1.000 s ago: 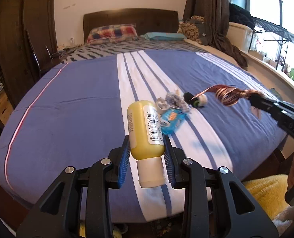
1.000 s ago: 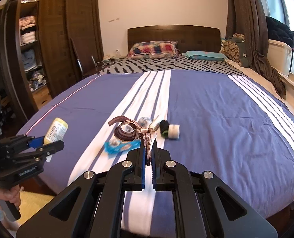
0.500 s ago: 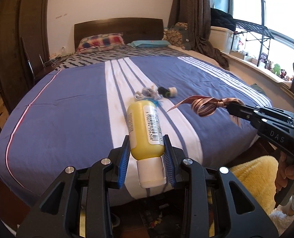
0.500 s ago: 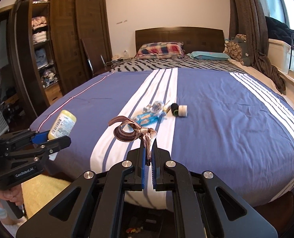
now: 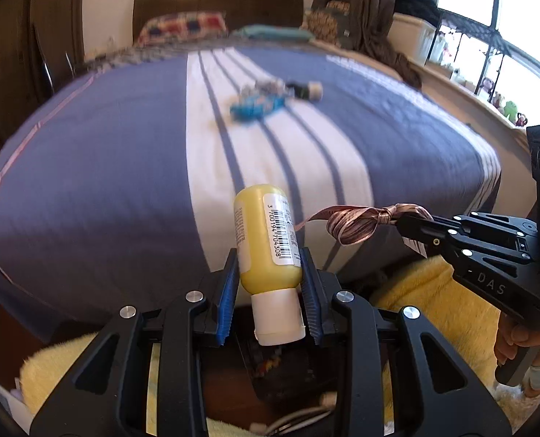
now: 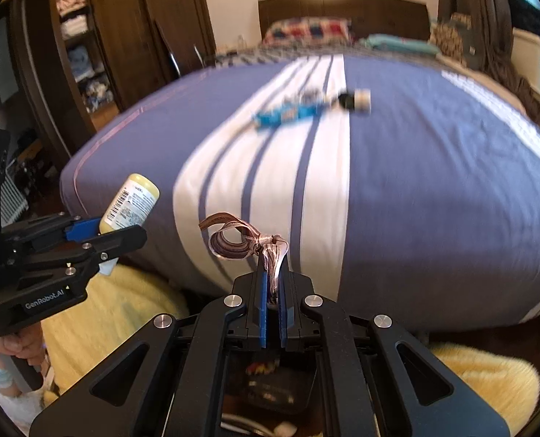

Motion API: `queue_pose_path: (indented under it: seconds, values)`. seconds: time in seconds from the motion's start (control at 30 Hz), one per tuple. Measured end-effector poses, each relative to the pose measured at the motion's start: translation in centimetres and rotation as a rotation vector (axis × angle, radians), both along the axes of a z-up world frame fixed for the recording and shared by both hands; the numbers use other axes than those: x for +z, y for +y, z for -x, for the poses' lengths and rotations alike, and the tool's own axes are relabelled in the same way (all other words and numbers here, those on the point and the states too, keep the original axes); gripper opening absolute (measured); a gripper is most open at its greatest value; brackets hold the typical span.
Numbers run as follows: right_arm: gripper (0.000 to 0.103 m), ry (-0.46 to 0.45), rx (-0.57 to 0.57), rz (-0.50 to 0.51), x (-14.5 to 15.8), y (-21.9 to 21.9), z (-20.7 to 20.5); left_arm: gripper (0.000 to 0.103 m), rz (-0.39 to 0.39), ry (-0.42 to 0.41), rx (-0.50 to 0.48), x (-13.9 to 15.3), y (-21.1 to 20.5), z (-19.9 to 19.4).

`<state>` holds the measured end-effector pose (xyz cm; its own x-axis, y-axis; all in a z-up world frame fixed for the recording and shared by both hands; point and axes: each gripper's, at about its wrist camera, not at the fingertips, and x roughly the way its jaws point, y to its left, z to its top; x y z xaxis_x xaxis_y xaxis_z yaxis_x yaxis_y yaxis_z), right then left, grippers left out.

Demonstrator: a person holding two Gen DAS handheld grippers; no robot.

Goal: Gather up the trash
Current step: 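Carry the yellow bottle and brown ribbon down toward the dark bin, then open both tools over the dark bin to drop the bottle and ribbon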

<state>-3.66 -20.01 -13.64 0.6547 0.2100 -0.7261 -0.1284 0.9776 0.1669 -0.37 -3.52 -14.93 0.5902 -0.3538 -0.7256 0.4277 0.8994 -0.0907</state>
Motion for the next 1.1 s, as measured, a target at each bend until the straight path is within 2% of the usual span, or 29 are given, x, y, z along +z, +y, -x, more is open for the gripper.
queue_pose_path:
  seconds: [0.4,0.67,0.9,1.1]
  values:
    - [0.006,0.214,-0.012,-0.019,-8.3,0.2,-0.3,0.031,-0.043,0.232,0.008,-9.7,-0.1,-0.9]
    - [0.006,0.327,0.002,-0.011,-12.2,1.2,-0.6,0.031,-0.069,0.363,-0.005,-15.0,-0.6,-1.4]
    - [0.006,0.421,0.005,-0.033,-15.1,1.4,-0.9,0.031,-0.085,0.445,-0.022,-18.1,-0.9,-1.8]
    - [0.006,0.467,-0.004,-0.044,-16.1,1.1,-2.4,0.031,-0.098,0.509,-0.041,-19.9,-1.2,-2.3]
